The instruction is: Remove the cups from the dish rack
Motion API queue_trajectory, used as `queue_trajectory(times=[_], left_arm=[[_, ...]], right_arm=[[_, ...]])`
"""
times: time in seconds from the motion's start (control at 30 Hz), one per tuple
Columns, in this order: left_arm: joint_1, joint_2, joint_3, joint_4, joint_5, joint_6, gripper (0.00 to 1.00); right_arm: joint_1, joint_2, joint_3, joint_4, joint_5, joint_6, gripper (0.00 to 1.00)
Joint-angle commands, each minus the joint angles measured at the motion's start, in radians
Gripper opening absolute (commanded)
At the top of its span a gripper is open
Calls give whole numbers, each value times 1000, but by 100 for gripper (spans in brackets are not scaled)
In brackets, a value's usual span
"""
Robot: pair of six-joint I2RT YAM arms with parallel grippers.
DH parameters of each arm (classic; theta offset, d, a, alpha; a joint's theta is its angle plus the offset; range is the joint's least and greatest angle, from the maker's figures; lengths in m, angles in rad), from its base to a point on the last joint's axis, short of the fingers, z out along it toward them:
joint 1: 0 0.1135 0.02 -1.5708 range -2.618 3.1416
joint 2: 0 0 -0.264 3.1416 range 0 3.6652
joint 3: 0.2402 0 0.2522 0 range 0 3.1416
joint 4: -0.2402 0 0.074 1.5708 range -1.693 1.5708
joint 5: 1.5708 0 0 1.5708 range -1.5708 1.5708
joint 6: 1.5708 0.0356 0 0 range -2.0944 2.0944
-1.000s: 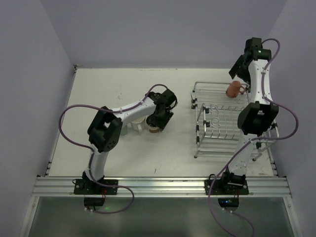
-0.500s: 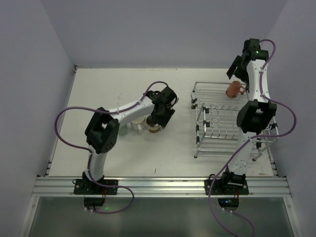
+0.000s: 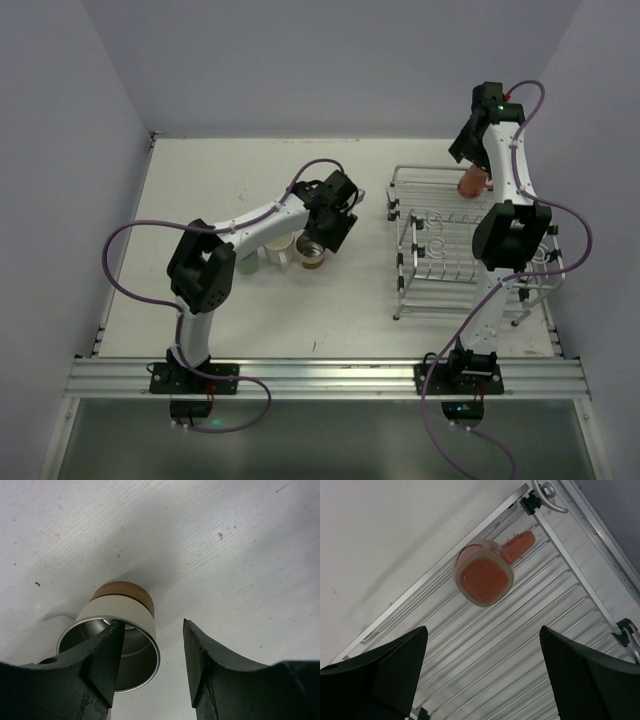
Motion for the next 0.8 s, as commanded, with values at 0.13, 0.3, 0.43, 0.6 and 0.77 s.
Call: queue_trajectory(times=[0.13,0.3,0.43,0.6,0.77], left_arm=[[25,-59,4,42,6,38,55],[38,-64,-12,50,14,38,55],[44,-67,-19,55,22,38,55],[48,-67,-19,56,28,37,55],[54,-70,-22,56,30,34,55]], right_arm=[[-8,5,14,-14,111,137,95],[-8,25,5,11,119,147,95],[-9,48,22,29,122,155,95],[-9,85,53,25,123,170,95],[-11,96,39,60,159,149,95]])
